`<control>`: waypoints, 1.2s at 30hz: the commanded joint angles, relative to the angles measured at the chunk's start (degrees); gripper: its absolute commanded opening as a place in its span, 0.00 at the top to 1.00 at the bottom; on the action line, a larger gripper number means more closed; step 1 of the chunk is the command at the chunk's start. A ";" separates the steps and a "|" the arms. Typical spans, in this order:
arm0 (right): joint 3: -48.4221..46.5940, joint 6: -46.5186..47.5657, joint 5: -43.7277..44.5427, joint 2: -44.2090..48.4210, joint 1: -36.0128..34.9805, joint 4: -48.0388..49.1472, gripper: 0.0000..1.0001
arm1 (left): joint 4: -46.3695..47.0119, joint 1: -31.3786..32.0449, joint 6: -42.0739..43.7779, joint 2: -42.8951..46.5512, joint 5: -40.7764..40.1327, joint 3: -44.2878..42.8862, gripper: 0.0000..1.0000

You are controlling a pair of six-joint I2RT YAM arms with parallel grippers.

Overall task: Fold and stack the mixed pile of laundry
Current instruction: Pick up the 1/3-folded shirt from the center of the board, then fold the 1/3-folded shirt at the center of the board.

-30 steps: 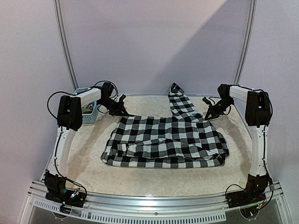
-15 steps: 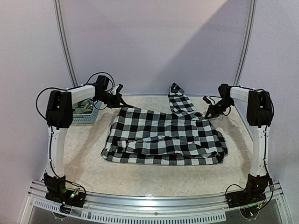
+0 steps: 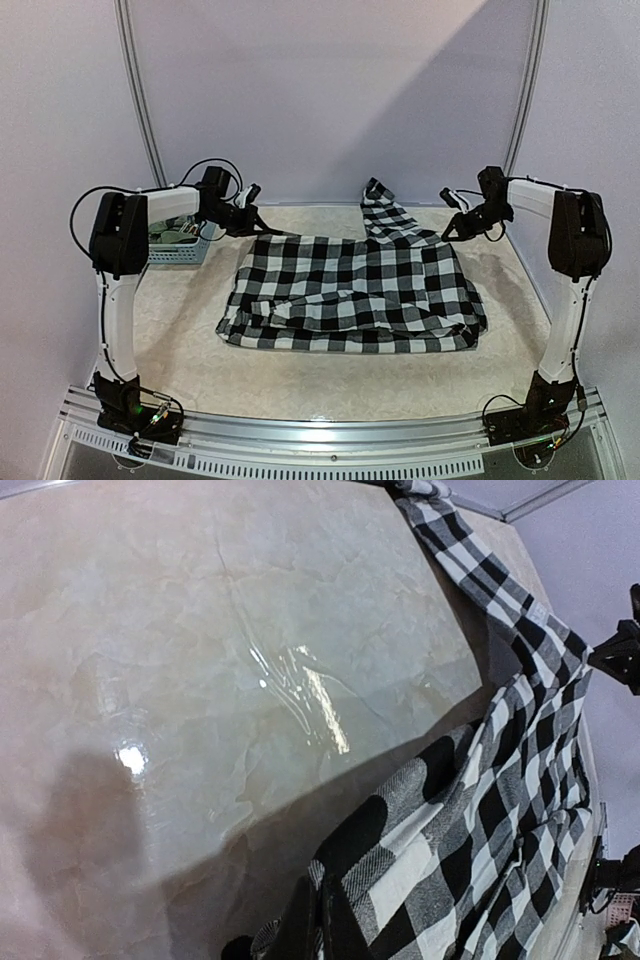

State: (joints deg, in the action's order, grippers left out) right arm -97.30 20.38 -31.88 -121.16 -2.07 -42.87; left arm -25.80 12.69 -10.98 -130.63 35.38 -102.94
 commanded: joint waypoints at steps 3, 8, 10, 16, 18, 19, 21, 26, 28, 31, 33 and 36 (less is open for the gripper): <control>3.76 2.76 0.07 3.87 0.36 1.42 1.00 | 0.30 -0.55 1.05 4.50 -0.61 2.32 1.00; 5.50 3.81 1.15 4.08 0.35 1.43 1.00 | -1.46 -0.47 1.13 4.74 -0.86 2.83 1.00; 6.15 4.02 1.00 4.24 0.36 1.45 1.00 | -1.84 -0.52 1.22 5.12 -0.58 3.55 1.00; 9.13 4.65 0.68 6.02 0.32 2.64 1.00 | -2.75 -0.47 1.75 7.45 -0.61 6.77 1.00; 10.12 5.04 0.97 6.73 0.33 3.23 1.00 | -2.97 -0.47 1.73 7.81 -0.53 7.56 1.00; 10.52 5.18 1.02 6.93 0.32 3.26 1.00 | -3.08 -0.43 1.82 7.80 -0.49 7.84 1.00; 11.20 5.43 0.80 6.99 0.36 3.06 1.00 | -3.62 -0.30 1.92 7.96 -0.28 8.20 1.00; 14.31 5.80 0.99 8.81 0.36 4.47 1.00 | -4.89 -0.27 2.73 8.96 -1.71 9.42 1.00; 14.99 6.02 1.70 9.41 0.36 4.81 1.00 | -5.22 -0.23 2.95 9.09 -1.84 9.68 1.00; 15.11 6.22 2.88 9.14 0.31 4.52 1.00 | -6.06 -0.13 3.03 8.85 -1.46 9.69 1.00; 15.39 6.18 3.83 8.86 0.36 4.31 1.00 | -6.63 -0.05 3.23 9.03 -1.53 9.91 1.00; 16.58 6.66 4.39 9.43 0.32 4.48 1.00 | -6.86 -0.03 3.55 9.63 -2.05 10.86 1.00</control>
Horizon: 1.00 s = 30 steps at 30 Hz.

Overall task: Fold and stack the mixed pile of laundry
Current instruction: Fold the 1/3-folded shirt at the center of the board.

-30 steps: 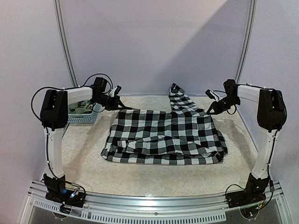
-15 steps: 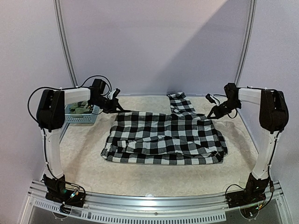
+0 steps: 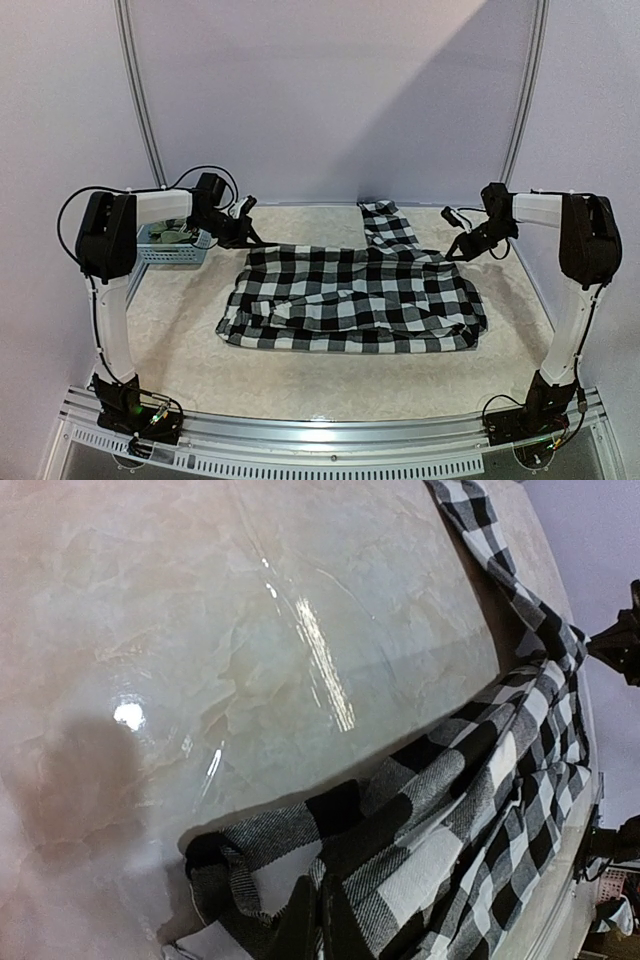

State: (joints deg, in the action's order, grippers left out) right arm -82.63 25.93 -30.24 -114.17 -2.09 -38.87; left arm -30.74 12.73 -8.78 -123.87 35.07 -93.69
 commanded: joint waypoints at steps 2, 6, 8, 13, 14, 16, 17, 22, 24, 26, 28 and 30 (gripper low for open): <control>2.64 1.44 2.89 3.08 0.33 0.68 1.00 | -2.35 -0.08 1.47 2.98 -1.89 1.92 1.00; 2.85 1.50 2.82 3.35 0.35 1.07 1.00 | -2.76 0.16 1.54 2.69 -1.92 2.07 1.00; 2.83 1.41 2.73 2.88 0.33 0.99 1.00 | -3.16 0.35 1.52 2.23 -1.77 1.65 1.00; 2.95 1.39 2.73 2.20 0.34 0.84 1.00 | -3.76 0.50 1.75 1.60 -2.02 1.32 1.00; 3.04 1.44 2.73 2.27 0.34 0.82 1.00 | -3.85 0.48 1.89 1.53 -2.14 1.32 1.00; 3.15 1.55 2.75 2.35 0.34 0.48 1.00 | -4.59 0.48 2.15 1.32 -2.66 1.00 1.00; 3.29 1.69 2.73 2.45 0.33 0.20 1.00 | -4.98 0.43 2.42 1.27 -2.82 0.92 1.00; 5.59 2.81 2.20 4.45 0.40 -0.45 1.00 | -6.03 0.44 3.03 2.32 -4.02 2.21 1.00; 6.42 3.22 2.28 4.77 0.38 -0.58 1.00 | -6.78 0.52 3.38 2.08 -4.43 2.41 1.00; 7.04 3.48 2.35 4.52 0.38 -0.65 1.00 | -6.93 0.59 3.45 1.61 -4.31 2.54 1.00; 7.42 3.67 2.30 3.99 0.35 -0.60 1.00 | -7.24 0.82 3.49 1.01 -4.06 2.02 1.00; 7.61 3.60 2.14 3.57 0.37 -0.56 1.00 | -7.61 0.90 3.50 0.37 -3.95 1.49 1.00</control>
State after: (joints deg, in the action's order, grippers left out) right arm -75.99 28.62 -29.21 -111.57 -2.20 -38.57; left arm -36.18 13.58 -6.42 -123.24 32.91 -92.09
